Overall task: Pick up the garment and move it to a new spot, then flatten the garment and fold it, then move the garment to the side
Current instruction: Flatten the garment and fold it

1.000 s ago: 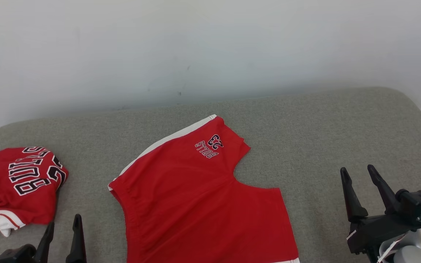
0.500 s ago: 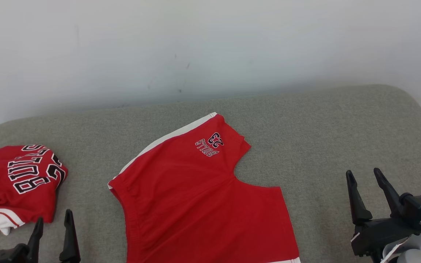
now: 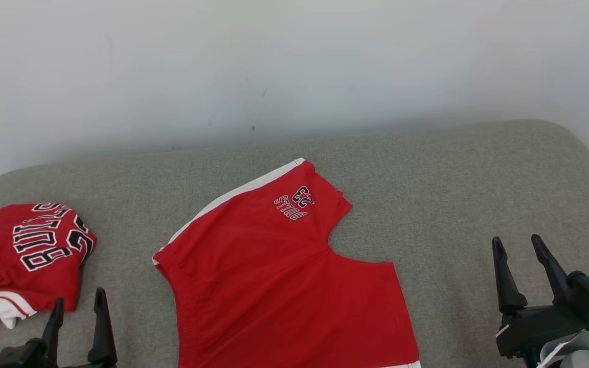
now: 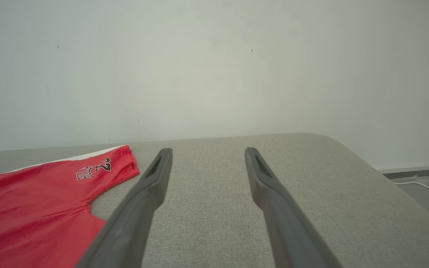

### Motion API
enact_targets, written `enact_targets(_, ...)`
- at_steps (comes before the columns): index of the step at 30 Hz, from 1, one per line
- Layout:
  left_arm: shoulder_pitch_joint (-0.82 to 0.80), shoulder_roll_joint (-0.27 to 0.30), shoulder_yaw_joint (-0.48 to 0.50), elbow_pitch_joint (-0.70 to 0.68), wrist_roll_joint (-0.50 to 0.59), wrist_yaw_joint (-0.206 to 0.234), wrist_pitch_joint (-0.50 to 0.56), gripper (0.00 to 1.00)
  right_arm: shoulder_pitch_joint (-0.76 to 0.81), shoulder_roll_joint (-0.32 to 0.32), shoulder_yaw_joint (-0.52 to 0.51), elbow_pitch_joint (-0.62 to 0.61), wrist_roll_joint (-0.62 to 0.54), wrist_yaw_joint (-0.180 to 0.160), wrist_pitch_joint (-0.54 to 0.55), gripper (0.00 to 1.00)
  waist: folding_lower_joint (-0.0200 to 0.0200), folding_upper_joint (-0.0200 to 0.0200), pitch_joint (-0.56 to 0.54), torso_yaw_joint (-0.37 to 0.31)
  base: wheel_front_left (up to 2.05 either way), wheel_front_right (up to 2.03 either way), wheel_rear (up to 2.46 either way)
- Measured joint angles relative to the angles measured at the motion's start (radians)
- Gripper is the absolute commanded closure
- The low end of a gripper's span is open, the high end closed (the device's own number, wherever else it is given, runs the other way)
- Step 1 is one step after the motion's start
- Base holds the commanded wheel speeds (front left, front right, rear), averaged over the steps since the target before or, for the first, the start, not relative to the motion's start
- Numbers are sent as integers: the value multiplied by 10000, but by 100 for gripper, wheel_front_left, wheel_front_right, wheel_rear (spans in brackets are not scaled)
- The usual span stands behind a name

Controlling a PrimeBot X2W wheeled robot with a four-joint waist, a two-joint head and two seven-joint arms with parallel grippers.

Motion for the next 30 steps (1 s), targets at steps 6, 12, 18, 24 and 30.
enact_targets(6,134,-46,52,-115,182,0,0,0,22,38,-125,-71,-40,12,-36,0,0,-1,-5,40,0,0,0)
enact_targets(12,190,-61,107,-213,343,2,0,0,35,100,-194,-123,-94,88,-38,0,0,0,6,78,0,0,0)
enact_targets(18,178,-100,-105,-282,399,-13,-10,0,110,190,-303,-125,-173,90,-38,0,1,0,-11,127,0,0,0)
enact_targets(24,158,-88,-435,-414,516,-205,48,0,413,253,-90,58,-249,353,-38,0,1,0,-59,303,0,0,0)
enact_targets(30,178,-6,-1133,-412,491,-918,698,0,479,286,230,96,-211,639,98,0,0,-1,-43,553,0,0,0)
